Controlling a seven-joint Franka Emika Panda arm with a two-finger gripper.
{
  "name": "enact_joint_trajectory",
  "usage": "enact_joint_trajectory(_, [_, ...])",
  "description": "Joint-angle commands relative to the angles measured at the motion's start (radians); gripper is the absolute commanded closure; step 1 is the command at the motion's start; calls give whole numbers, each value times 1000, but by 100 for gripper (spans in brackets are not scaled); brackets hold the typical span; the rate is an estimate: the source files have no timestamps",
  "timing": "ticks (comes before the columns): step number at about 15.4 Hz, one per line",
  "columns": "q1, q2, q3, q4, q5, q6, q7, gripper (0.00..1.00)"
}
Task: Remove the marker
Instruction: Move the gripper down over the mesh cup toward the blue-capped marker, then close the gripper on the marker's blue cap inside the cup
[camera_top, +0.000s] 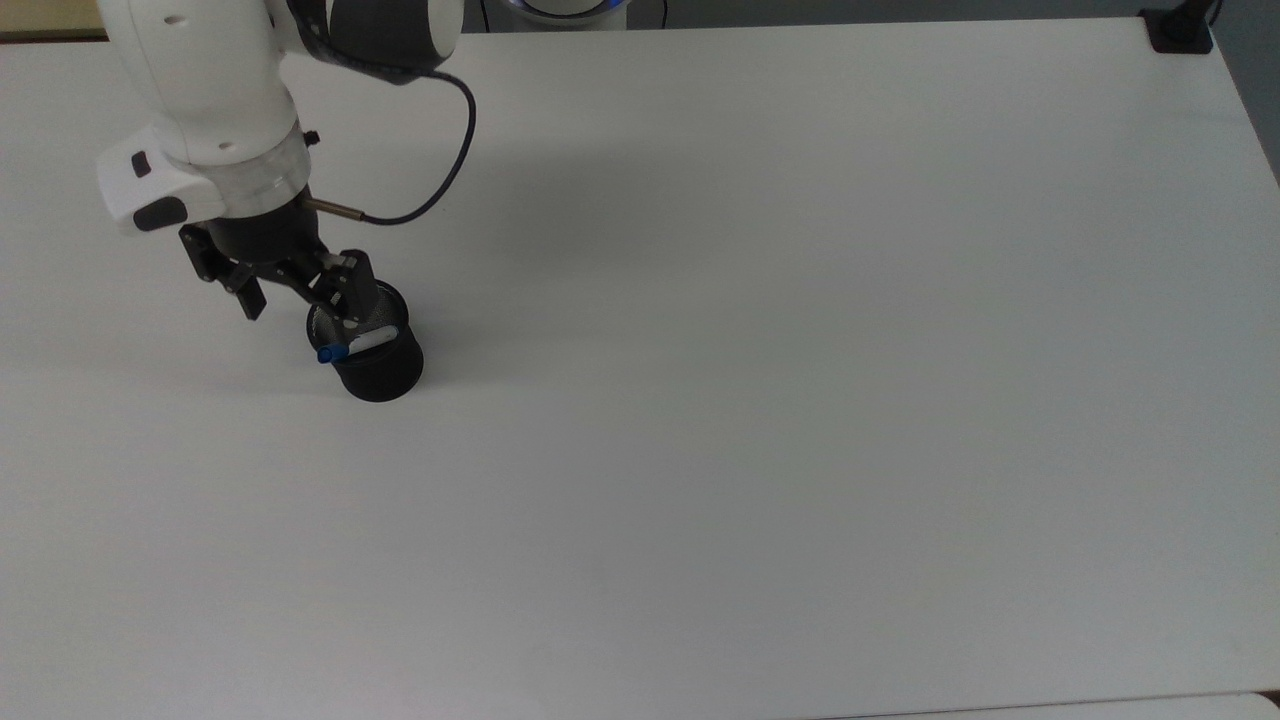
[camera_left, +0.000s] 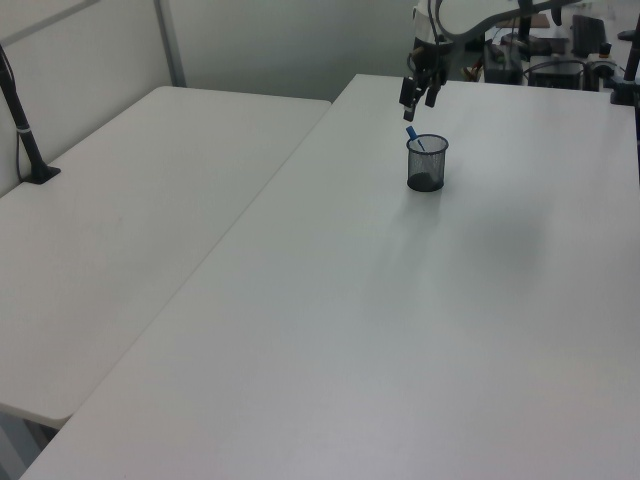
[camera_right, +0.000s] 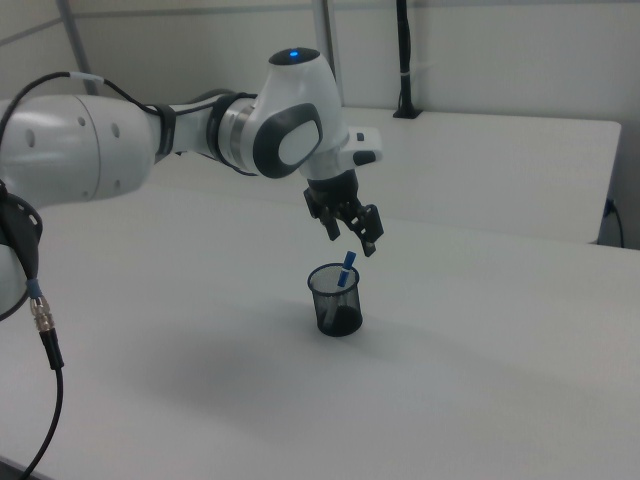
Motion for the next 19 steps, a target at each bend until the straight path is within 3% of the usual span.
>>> enact_joint_trajectory(1, [5,33,-4,0,-5,74,23,20])
enact_joint_trajectory(3, [6,34,-4,0,-7,73,18,26])
enact_joint_trajectory(7, [12,34,-2,-4,-8,73,21,29])
enact_joint_trajectory(19, [28,33,2,-26,-8,61,13,66])
